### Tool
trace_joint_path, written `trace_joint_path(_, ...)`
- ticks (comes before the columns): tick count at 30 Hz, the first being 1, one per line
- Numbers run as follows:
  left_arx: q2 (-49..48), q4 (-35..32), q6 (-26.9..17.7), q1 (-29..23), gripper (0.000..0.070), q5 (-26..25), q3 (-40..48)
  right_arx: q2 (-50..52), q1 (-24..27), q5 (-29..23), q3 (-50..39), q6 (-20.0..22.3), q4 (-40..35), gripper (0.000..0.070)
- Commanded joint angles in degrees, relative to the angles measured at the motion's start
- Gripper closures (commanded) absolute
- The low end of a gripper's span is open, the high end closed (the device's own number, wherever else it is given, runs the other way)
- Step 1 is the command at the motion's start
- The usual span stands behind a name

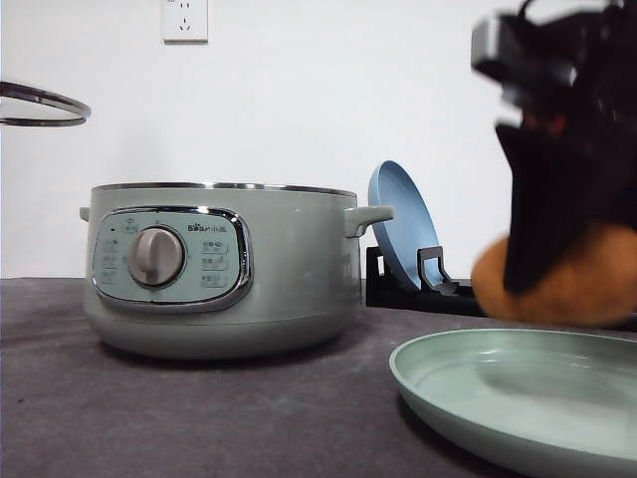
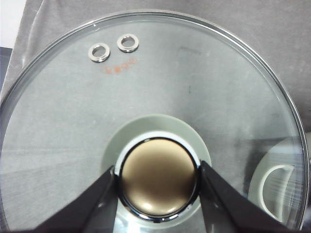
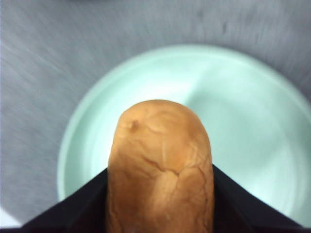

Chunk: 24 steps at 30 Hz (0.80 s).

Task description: Transfer potato from steamer to green plate

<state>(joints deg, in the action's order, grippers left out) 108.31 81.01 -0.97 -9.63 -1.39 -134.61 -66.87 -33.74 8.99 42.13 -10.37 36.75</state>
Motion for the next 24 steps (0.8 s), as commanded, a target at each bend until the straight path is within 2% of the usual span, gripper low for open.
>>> trace_joint_path(1, -0.74, 0.81, -0.74, -0.22, 0.0700, 0.04, -2.36, -1.36, -0.50, -0.11, -0.86, -1.01, -1.40, 0.0501)
trace_joint_path(8, -0.74, 0.77, -0.74, -0.22, 0.0700, 0.02, -2.36, -3.21, -0.50, -0.12, -6.33, -1.47, -5.35, 0.0500)
trace_joint_path(16, -0.74, 0.81, -0.74, -0.22, 0.0700, 0.02, -2.36, -3.18, -0.50, -0.22, -6.67, -2.51, -6.99, 0.0496)
trace_joint_path(17, -0.74, 0.81, -0.74, -0.22, 0.0700, 0.02, -2.36, -3.12, -0.50, -0.27, -6.67, -2.53, -7.12, 0.0480)
trace_joint_path(22, -0.74, 0.81, -0.72, -0.20, 0.0700, -0.15, -2.36, -2.69, -0.50, -1.90, -5.21, -2.69, -6.99, 0.0248)
trace_joint_path(24, -0.74, 0.83, -0.72, -0.17, 0.0700, -0.15, -2.36, -1.76, -0.50, -2.27, -3.37, -2.64, -6.07, 0.0187)
